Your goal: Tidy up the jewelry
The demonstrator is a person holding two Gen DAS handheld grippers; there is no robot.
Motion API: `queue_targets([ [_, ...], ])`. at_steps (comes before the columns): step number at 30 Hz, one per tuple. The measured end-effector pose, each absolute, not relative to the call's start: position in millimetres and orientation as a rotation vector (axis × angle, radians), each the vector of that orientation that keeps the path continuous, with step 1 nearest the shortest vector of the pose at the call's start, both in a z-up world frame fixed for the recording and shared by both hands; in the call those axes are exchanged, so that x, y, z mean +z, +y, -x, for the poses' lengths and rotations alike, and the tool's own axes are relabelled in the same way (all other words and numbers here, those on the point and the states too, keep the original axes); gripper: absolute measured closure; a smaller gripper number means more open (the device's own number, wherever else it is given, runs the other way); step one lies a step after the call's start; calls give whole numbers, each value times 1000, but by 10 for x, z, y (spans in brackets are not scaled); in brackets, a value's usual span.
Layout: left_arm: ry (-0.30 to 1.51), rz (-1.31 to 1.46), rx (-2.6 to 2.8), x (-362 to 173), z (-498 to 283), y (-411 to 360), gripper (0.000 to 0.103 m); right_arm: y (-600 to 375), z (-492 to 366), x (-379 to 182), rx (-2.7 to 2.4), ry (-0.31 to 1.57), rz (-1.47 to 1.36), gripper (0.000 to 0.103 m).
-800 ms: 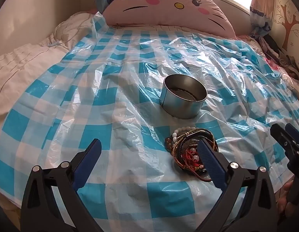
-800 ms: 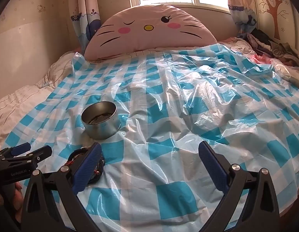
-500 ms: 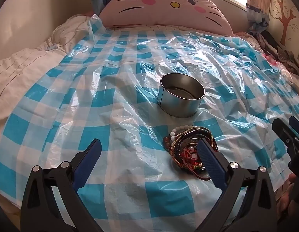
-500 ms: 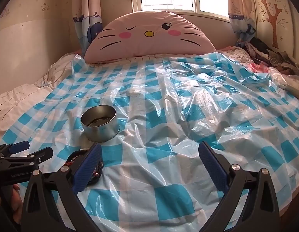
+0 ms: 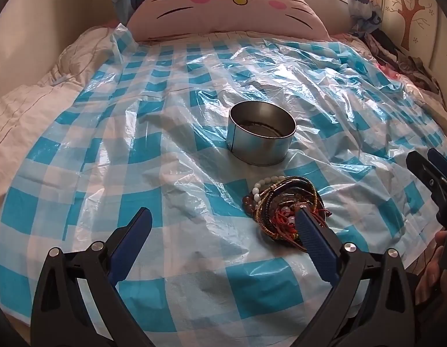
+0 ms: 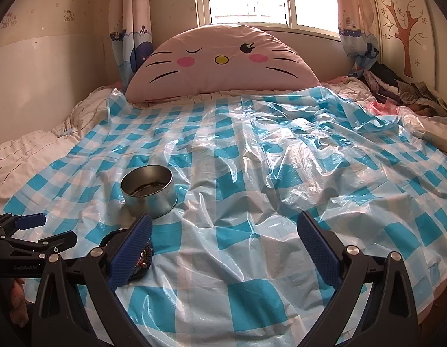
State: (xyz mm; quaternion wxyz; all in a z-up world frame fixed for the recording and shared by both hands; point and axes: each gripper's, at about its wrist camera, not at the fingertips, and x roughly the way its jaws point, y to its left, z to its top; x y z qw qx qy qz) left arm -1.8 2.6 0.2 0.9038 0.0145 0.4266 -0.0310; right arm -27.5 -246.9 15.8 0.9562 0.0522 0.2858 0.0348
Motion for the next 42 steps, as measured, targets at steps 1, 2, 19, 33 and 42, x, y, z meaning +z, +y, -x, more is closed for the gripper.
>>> queue_targets([
  [1,884,-21,-65,-2,15,47,8,-2476,277,160,70,581,-107,7],
  [2,885,-10,-65,-6,9,64,8,-2475,275,161,69,583,-105,7],
  [19,832,-10,19,55,87,68,8,-2453,273,166,72,577,-79,7],
  [33,833,-9,18,49,84,70,8,-2432,276,160,71,577,-74,7],
  [42,838,-6,17,35,83,56,8,-2425,276,156,70,577,-72,7],
])
